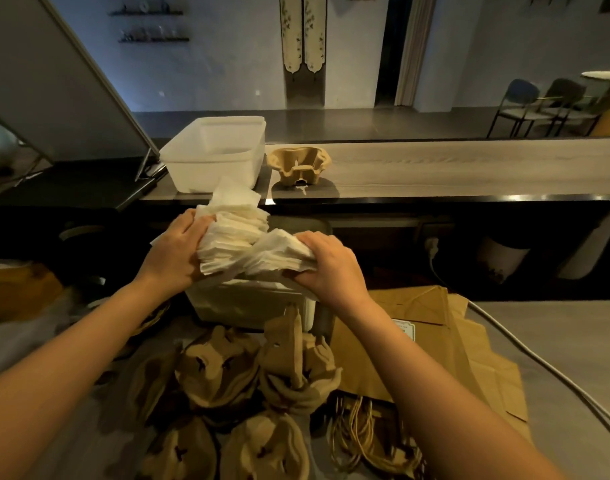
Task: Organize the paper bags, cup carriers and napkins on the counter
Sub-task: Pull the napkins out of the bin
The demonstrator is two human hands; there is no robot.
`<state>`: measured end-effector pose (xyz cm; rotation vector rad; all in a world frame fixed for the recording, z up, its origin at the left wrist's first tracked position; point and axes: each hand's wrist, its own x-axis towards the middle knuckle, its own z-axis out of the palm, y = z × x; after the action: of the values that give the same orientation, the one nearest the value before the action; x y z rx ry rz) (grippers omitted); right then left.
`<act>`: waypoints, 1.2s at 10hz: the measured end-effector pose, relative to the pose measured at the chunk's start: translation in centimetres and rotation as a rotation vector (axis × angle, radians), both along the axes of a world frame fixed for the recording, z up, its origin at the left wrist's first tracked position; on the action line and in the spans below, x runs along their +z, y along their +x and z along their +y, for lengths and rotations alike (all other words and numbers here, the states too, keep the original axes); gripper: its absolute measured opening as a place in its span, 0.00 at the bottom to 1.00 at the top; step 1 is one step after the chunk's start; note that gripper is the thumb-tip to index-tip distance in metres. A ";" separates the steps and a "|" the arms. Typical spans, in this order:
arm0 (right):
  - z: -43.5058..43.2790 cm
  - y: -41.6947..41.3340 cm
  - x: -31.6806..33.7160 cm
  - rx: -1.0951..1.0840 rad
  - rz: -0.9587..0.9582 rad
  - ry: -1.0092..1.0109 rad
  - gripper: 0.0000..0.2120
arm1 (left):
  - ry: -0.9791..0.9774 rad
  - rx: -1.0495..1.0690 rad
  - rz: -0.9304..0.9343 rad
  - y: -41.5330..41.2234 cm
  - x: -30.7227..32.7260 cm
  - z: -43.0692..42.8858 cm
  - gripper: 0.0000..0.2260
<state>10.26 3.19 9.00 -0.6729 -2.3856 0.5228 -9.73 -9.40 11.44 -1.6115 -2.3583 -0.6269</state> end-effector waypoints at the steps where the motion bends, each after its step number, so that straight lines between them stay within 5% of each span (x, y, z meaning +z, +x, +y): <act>1: -0.7 0.7 0.8 0.015 0.048 -0.060 0.20 | 0.041 -0.002 -0.021 0.6 0.4 -0.5 0.28; 6: -2.9 3.8 5.0 0.150 0.374 -0.472 0.21 | 0.309 0.016 -0.123 5.4 4.3 -2.7 0.36; 8: -2.3 5.7 6.5 0.264 0.465 -0.718 0.21 | 0.485 -0.025 -0.430 7.6 6.1 -1.2 0.30; 10: -1.1 8.2 6.5 0.372 0.556 -0.893 0.28 | 0.568 -0.184 -0.743 13.1 7.9 -1.6 0.35; 12: -0.7 11.3 5.6 0.462 0.501 -1.075 0.40 | 0.547 -0.258 -1.222 16.9 6.3 -2.0 0.18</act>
<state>21.55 2.52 14.57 -0.3062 -1.6302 1.9649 7.16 -11.43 17.69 -1.4119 -2.1368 -2.6126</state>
